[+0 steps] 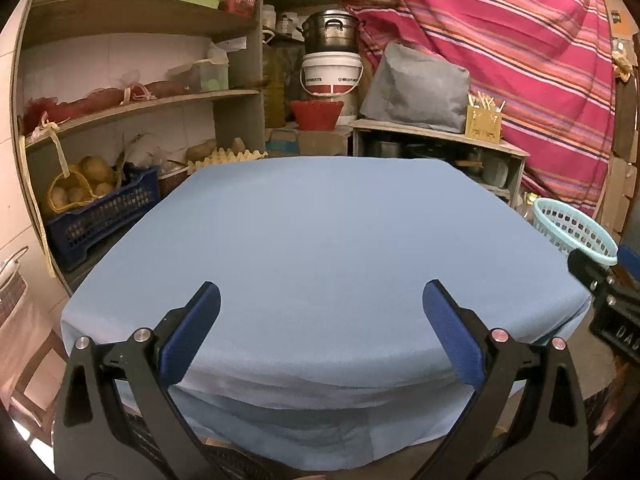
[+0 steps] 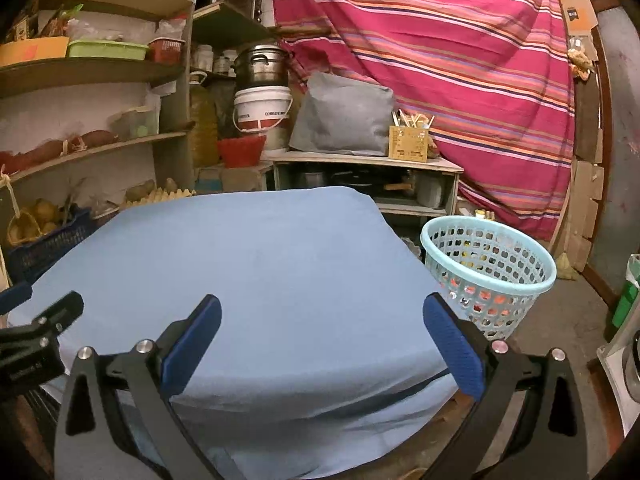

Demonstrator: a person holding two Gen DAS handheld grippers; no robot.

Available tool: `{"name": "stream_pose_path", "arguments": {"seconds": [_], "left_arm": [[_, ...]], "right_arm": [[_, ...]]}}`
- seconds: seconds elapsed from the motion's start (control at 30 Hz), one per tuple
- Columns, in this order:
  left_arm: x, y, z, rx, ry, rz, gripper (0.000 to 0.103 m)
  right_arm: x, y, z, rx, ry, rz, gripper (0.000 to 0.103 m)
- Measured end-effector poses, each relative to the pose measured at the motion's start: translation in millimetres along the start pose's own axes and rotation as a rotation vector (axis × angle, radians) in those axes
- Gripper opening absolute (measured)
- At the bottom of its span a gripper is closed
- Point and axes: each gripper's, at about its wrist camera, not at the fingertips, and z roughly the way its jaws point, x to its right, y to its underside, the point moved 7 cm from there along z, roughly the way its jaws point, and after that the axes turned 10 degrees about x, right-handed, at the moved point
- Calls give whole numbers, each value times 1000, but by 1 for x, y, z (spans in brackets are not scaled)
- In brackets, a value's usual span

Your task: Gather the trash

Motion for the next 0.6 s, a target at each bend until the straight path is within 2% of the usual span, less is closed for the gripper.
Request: {"name": "stream_pose_path", "arguments": {"seconds": [0.27, 0.6], "left_arm": [[4, -3, -3, 26, 4, 14, 98], [7, -3, -1, 21, 16, 9, 98]], "right_arm": [[1, -5, -1, 28, 9, -1, 98], [1, -7, -1, 36, 15, -10, 99]]}}
